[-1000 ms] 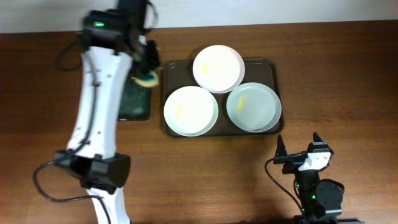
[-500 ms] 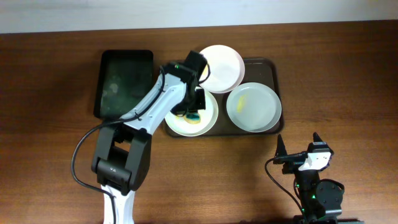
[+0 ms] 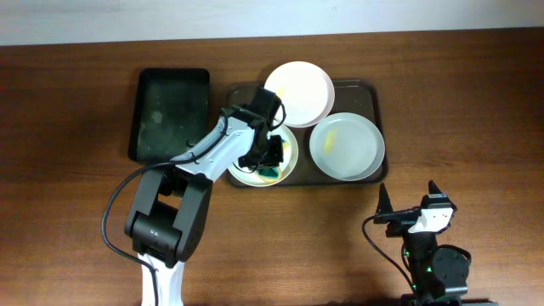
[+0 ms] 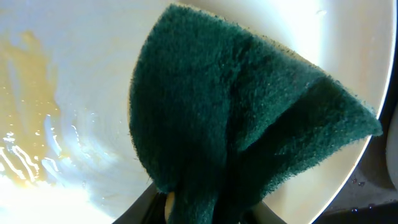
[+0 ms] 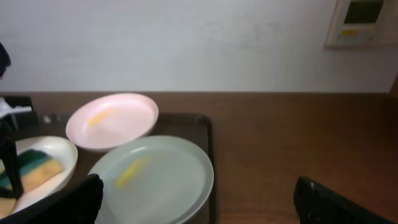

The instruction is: Clean dirty plates on tray and stack at the side

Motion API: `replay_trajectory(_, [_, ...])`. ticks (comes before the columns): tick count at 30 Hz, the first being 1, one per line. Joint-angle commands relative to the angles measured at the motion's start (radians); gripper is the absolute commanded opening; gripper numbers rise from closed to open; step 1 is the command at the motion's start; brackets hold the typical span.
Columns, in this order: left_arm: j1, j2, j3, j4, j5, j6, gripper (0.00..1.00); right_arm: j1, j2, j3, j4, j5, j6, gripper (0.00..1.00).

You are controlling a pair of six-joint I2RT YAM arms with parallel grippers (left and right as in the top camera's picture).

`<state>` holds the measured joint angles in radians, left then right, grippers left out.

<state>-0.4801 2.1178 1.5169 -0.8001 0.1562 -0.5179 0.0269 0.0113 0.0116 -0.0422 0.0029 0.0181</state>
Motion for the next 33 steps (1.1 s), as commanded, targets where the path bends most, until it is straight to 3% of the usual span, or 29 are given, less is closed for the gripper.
replay_trajectory(1, [0.029, -0.005, 0.037, -0.018, -0.048, 0.0, 0.3, 0.006, -0.006, -0.006, 0.081, -0.082, 0.027, 0.98])
replay_trajectory(5, [0.045, -0.027, 0.08, -0.05, -0.048, 0.042, 0.29, 0.006, -0.005, -0.005, 0.287, -0.323, 0.047, 0.98])
replay_trajectory(7, [0.045, -0.035, 0.081, -0.055, -0.049, 0.041, 0.28, 0.005, -0.002, 0.023, 0.319, -0.339, 0.068, 0.98])
replay_trajectory(10, [0.045, -0.036, 0.081, -0.062, -0.056, 0.042, 0.24, -0.009, 0.078, 0.185, 0.138, -0.342, 0.063, 0.99])
replay_trajectory(12, [0.045, -0.036, 0.081, -0.069, -0.072, 0.041, 0.23, -0.026, 0.198, 0.341, -0.029, -0.378, -0.014, 0.99])
replay_trajectory(17, [0.045, -0.036, 0.081, -0.069, -0.067, 0.04, 0.22, -0.047, 0.686, 0.901, -0.565, -0.418, -0.179, 0.98])
replay_trajectory(21, [0.04, -0.036, 0.08, -0.072, -0.022, 0.036, 0.19, -0.047, 1.058, 1.334, -0.89, -0.603, -0.077, 0.98])
replay_trajectory(26, [0.041, -0.035, 0.079, -0.072, -0.022, 0.033, 0.19, -0.045, 1.31, 1.518, -0.965, -0.717, -0.077, 0.99])
replay_trajectory(29, [0.041, -0.035, 0.079, -0.072, -0.023, 0.034, 0.19, -0.01, 1.413, 1.561, -0.972, -0.541, -0.028, 0.63])
replay_trajectory(31, [0.041, -0.035, 0.079, -0.072, -0.023, 0.033, 0.2, 0.039, 1.477, 1.574, -0.97, -0.367, 0.035, 0.27])
replay_trajectory(32, [0.041, -0.035, 0.079, -0.072, -0.022, 0.033, 0.2, 0.062, 1.509, 1.574, -0.963, -0.316, 0.07, 0.15])
replay_trajectory(33, [0.041, -0.035, 0.079, -0.072, -0.022, 0.033, 0.2, 0.085, 1.541, 1.574, -0.954, -0.28, 0.093, 0.11])
